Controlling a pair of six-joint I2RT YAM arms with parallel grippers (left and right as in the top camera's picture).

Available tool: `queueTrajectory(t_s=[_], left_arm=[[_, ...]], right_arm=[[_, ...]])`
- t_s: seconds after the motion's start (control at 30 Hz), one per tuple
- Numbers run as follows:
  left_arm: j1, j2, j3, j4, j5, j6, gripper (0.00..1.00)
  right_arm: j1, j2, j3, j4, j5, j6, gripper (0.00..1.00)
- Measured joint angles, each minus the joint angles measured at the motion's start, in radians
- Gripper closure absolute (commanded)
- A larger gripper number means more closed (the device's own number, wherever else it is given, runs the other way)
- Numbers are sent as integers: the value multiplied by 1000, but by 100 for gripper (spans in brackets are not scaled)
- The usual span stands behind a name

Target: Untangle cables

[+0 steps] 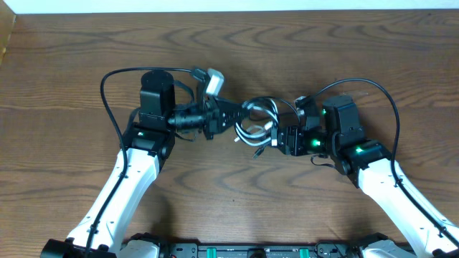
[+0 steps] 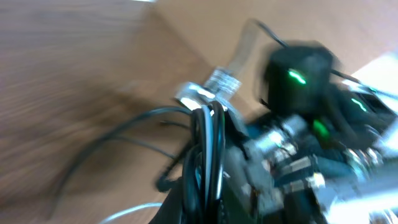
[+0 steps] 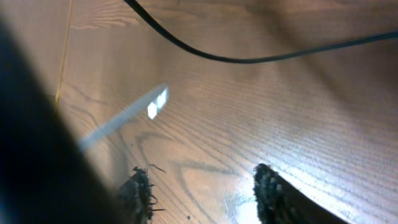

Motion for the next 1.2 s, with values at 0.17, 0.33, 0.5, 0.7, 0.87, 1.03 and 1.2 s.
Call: queueTrajectory(t_s=[0.17,0.33,0.5,0.7,0.87,1.03,1.2], left_arm=[[0,0,0,0,-220,-230,92],[0,0,0,0,-360,-456,92],[-11,0,0,0,-467,-651,92],[-47,0,0,0,-605,-868,92],[-47,0,0,0,-673,-919,92],[-47,0,0,-5,-676,-813,92],[-47,0,0,-4,-588,-604,92]], right_arm=[[21,0,0,-8,-3,-5,64],[66,0,0,-8,-3,-6,60],[108,0,0,-7,-7,-6,61],[122,0,0,-23,-6,27,59],[138,0,0,-59,16,63,44],[139,0,0,-100,63,71,31],[139,0,0,-124,142,76,28]])
